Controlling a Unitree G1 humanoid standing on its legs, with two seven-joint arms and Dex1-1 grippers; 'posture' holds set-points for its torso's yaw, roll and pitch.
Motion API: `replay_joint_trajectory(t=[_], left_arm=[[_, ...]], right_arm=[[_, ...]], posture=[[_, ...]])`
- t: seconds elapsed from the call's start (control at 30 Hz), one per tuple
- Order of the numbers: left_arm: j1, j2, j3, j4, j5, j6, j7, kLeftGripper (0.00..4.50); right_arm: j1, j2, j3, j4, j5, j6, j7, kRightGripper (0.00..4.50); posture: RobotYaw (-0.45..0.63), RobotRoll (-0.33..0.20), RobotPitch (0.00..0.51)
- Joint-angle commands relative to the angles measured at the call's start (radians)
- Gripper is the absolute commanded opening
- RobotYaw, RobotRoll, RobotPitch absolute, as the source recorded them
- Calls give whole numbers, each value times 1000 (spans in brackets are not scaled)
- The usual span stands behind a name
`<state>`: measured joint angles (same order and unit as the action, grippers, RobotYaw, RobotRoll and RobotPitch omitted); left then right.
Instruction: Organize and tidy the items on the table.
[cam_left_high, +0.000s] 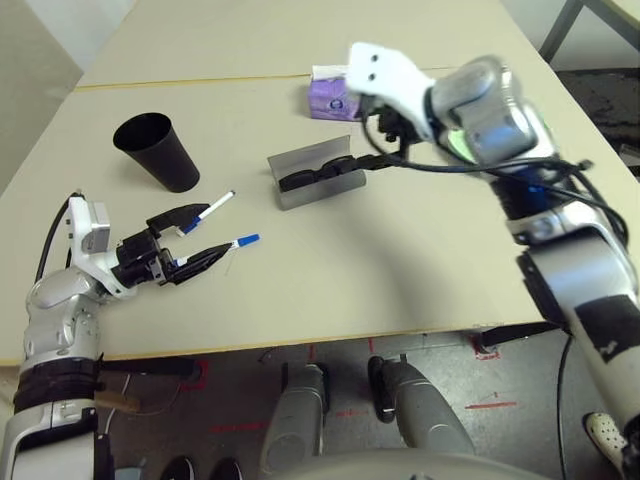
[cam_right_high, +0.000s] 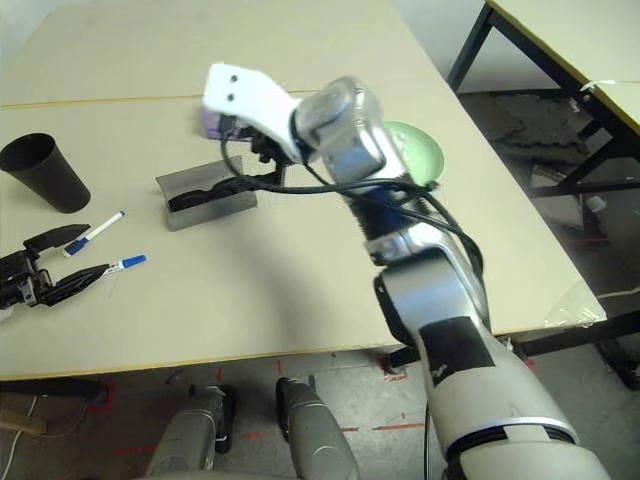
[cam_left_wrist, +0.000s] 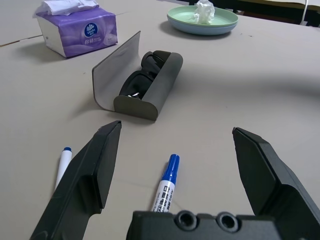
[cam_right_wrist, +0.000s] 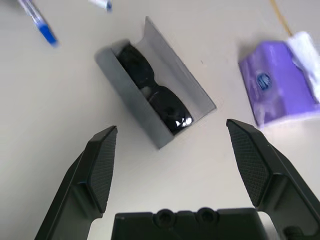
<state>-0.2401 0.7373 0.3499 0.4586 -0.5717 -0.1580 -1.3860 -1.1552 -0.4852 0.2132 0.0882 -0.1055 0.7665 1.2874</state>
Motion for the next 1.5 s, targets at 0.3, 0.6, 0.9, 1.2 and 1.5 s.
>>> replay_joint_trajectory(t=[0.3, 0.6, 0.9, 1.2, 1.5], left_arm=[[-33, 42, 19, 79, 46, -27, 9, 4500], [-133, 27, -2, 146, 133, -33, 200, 4500], [-239, -30, -72, 236, 234, -78, 309, 4500], [-372, -37, -121, 441, 346, -145, 428, 4316], [-459, -77, -144, 566, 394, -187, 489, 1488]], right_arm=[[678, -12, -309, -507, 294, -51, -198, 4448], [904, 13, -327, -431, 398, -400, -232, 4448], [871, 1, -357, -216, 514, -571, -200, 4448], [911, -78, -363, -137, 565, -650, -106, 4485], [922, -96, -349, -144, 565, -655, -117, 4500]], posture=[[-81, 0, 213], [-116, 0, 201], [-123, 0, 197], [-148, 0, 194], [-159, 0, 189]])
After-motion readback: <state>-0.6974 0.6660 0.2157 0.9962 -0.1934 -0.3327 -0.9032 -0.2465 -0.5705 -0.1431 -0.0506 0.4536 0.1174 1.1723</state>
